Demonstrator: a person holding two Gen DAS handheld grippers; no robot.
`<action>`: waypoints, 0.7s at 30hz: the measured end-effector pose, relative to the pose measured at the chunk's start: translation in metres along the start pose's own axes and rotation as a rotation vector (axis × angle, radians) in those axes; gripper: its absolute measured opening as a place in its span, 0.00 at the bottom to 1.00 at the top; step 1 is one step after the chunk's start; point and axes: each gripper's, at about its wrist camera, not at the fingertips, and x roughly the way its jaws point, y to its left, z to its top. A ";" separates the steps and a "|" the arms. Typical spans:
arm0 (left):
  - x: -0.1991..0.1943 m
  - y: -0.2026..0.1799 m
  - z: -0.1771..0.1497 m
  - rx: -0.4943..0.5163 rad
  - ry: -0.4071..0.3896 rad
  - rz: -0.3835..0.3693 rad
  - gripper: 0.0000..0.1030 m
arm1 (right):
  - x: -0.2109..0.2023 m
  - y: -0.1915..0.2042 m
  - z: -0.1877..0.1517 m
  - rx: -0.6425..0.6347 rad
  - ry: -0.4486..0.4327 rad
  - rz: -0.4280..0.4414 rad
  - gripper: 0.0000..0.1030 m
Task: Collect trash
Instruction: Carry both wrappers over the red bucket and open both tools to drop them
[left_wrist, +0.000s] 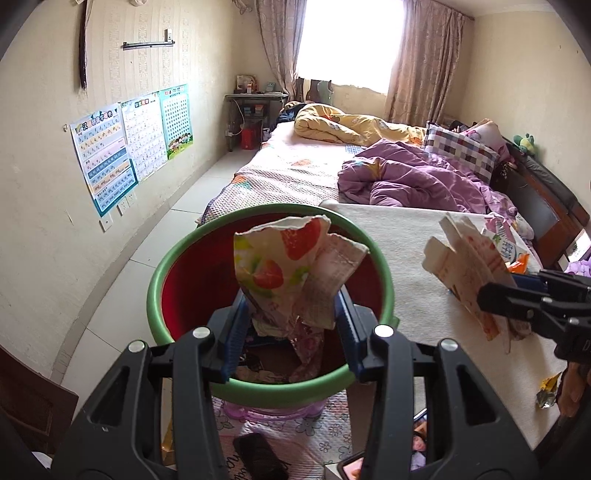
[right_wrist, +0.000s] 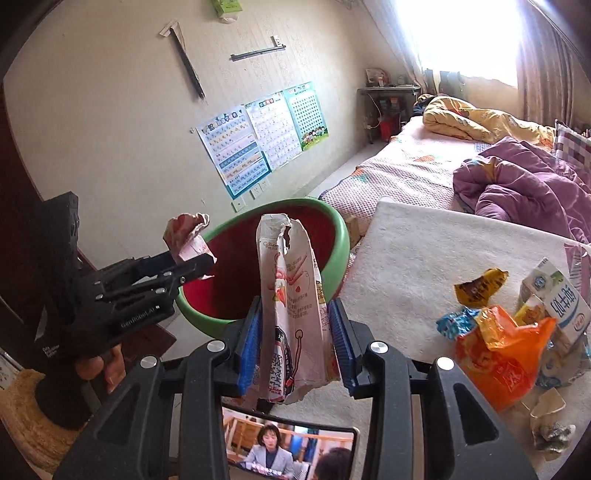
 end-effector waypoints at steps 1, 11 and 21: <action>0.002 0.003 0.000 0.001 0.002 0.001 0.41 | 0.003 0.002 0.002 0.004 0.001 0.004 0.34; 0.022 0.015 0.001 0.002 0.035 0.002 0.41 | 0.035 0.008 0.024 0.054 0.012 0.034 0.35; 0.048 0.030 0.012 -0.030 0.084 -0.001 0.41 | 0.062 -0.006 0.041 0.145 0.024 0.066 0.36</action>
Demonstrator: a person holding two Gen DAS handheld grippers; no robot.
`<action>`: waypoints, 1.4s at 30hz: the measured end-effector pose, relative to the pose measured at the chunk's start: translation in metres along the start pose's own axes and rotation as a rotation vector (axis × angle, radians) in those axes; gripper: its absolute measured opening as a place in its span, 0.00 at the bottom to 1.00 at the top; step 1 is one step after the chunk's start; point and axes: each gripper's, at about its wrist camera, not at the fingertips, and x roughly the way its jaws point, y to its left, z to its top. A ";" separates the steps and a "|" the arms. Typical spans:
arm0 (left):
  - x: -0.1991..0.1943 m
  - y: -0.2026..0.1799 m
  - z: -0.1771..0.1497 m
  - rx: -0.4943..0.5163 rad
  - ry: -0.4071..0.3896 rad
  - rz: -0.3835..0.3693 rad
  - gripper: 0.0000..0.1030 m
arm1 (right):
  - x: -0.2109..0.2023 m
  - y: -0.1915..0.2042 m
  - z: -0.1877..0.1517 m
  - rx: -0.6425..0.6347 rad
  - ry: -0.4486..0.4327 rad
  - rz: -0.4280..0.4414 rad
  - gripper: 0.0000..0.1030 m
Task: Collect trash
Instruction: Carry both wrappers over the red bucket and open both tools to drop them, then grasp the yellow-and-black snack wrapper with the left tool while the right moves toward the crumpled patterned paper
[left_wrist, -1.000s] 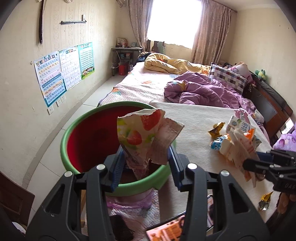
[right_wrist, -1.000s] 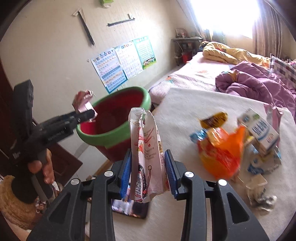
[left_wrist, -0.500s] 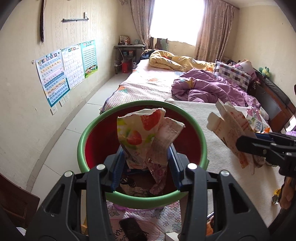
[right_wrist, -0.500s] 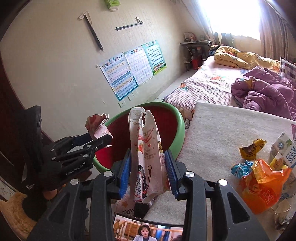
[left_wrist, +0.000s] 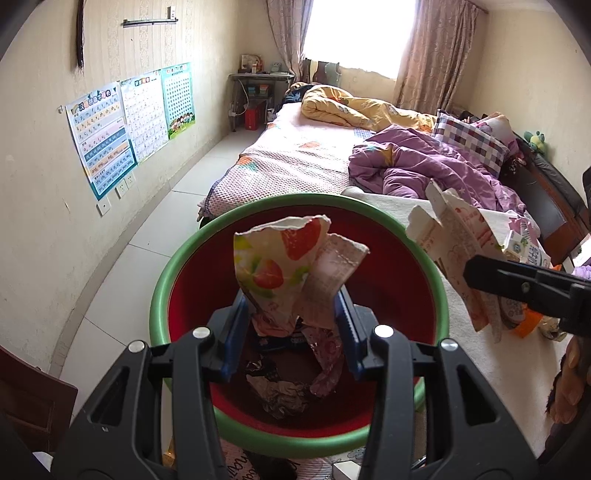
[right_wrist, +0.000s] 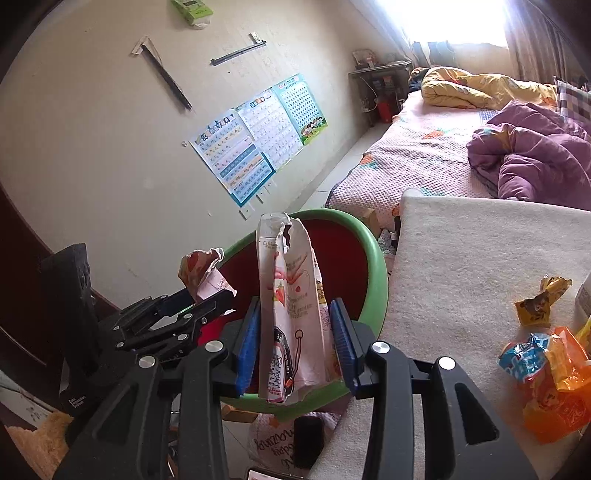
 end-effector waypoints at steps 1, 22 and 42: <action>0.003 0.002 0.001 -0.004 0.007 0.002 0.41 | 0.002 0.000 0.000 0.000 0.000 0.001 0.36; -0.017 -0.015 0.000 -0.080 -0.071 -0.024 0.60 | -0.076 -0.015 -0.009 -0.058 -0.095 -0.098 0.55; -0.035 -0.255 -0.079 0.092 0.150 -0.446 0.66 | -0.227 -0.193 -0.133 0.202 -0.084 -0.389 0.57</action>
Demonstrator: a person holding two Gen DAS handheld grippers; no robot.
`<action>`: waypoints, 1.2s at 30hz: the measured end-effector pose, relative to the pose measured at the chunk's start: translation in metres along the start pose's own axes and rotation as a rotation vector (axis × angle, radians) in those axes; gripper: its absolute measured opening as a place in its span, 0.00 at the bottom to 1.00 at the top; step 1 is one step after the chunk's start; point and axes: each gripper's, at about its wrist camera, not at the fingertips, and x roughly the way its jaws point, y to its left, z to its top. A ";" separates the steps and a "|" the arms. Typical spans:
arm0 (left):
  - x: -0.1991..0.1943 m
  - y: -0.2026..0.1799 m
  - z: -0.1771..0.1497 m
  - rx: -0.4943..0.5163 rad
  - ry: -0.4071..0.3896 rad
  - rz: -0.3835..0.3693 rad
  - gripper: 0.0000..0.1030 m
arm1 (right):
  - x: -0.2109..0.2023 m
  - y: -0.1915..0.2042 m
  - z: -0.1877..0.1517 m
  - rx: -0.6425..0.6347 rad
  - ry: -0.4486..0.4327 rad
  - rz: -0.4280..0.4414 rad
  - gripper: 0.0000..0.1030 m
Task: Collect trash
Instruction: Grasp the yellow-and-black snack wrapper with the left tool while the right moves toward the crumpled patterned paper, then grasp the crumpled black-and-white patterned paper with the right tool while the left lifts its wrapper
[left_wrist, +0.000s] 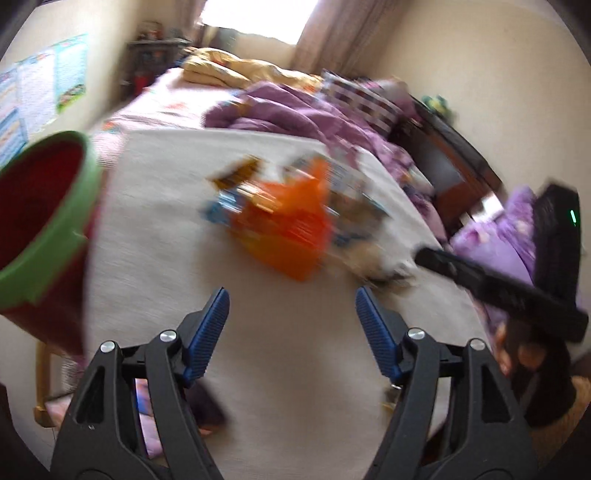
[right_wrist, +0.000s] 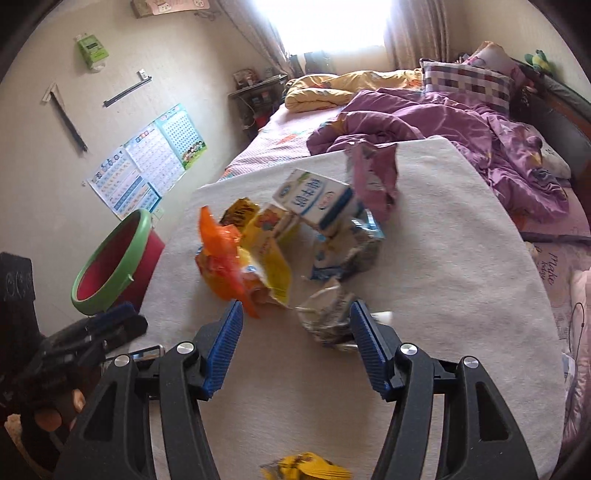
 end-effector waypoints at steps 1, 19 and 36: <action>0.006 -0.016 -0.005 0.023 0.017 -0.018 0.67 | -0.004 -0.009 0.000 0.000 -0.001 -0.005 0.57; 0.078 -0.101 -0.072 0.098 0.246 -0.027 0.39 | 0.003 -0.057 -0.010 -0.080 0.090 0.108 0.57; 0.056 -0.067 -0.054 -0.085 0.119 0.136 0.46 | 0.050 -0.045 -0.001 -0.152 0.172 0.152 0.57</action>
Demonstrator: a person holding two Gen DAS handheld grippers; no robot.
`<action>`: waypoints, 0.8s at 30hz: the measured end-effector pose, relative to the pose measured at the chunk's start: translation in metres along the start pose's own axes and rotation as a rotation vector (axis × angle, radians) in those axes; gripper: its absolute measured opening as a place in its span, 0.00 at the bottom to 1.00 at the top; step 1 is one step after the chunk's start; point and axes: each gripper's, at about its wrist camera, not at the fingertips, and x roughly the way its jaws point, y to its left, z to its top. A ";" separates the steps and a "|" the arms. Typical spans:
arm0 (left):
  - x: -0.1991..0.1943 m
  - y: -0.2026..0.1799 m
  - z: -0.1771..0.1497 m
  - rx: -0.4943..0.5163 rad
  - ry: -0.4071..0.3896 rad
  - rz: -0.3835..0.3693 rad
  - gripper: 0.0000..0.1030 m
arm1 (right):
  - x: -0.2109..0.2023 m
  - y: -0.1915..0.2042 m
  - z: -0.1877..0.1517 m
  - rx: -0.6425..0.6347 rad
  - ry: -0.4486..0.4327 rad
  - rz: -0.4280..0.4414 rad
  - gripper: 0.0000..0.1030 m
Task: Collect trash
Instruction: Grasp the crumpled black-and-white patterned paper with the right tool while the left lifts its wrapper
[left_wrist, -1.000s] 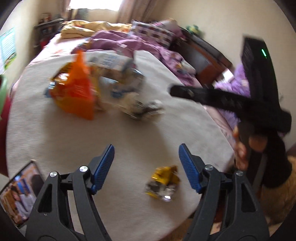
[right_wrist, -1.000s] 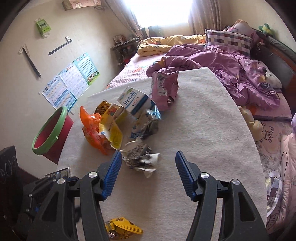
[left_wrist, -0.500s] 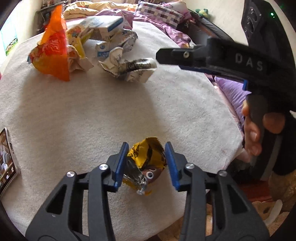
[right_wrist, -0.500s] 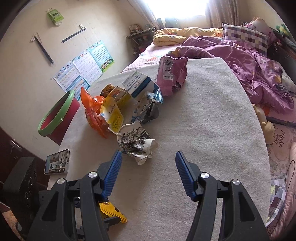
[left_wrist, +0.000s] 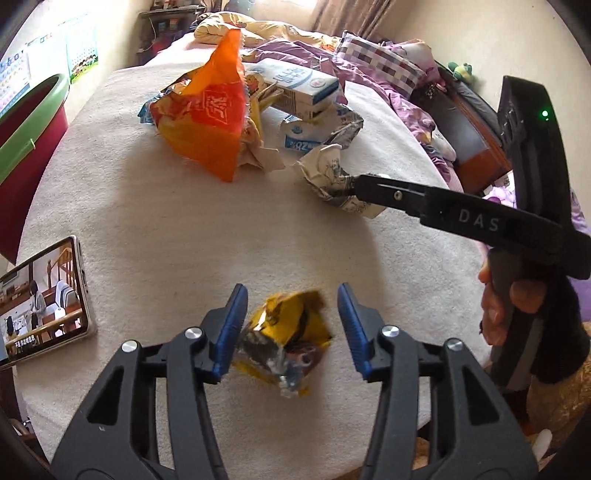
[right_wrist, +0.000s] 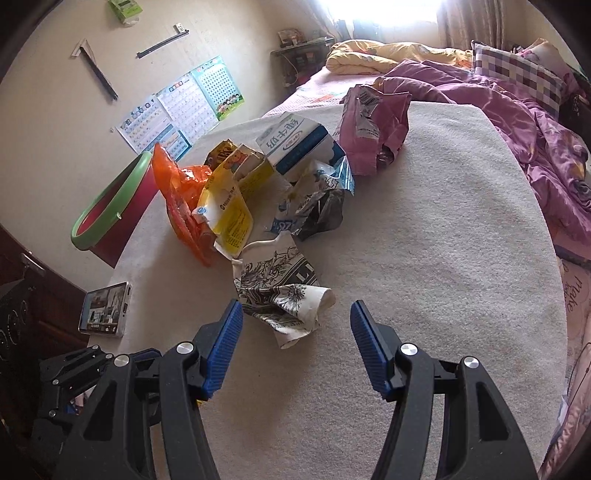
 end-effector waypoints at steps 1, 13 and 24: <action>-0.002 0.001 0.001 0.003 -0.002 0.001 0.46 | 0.001 0.000 0.002 -0.002 0.000 0.003 0.57; -0.008 0.001 -0.006 0.023 0.012 -0.014 0.47 | 0.014 0.002 0.010 -0.040 0.037 0.012 0.61; 0.010 -0.007 -0.007 0.064 0.067 -0.010 0.38 | 0.025 0.006 0.008 -0.047 0.051 0.036 0.51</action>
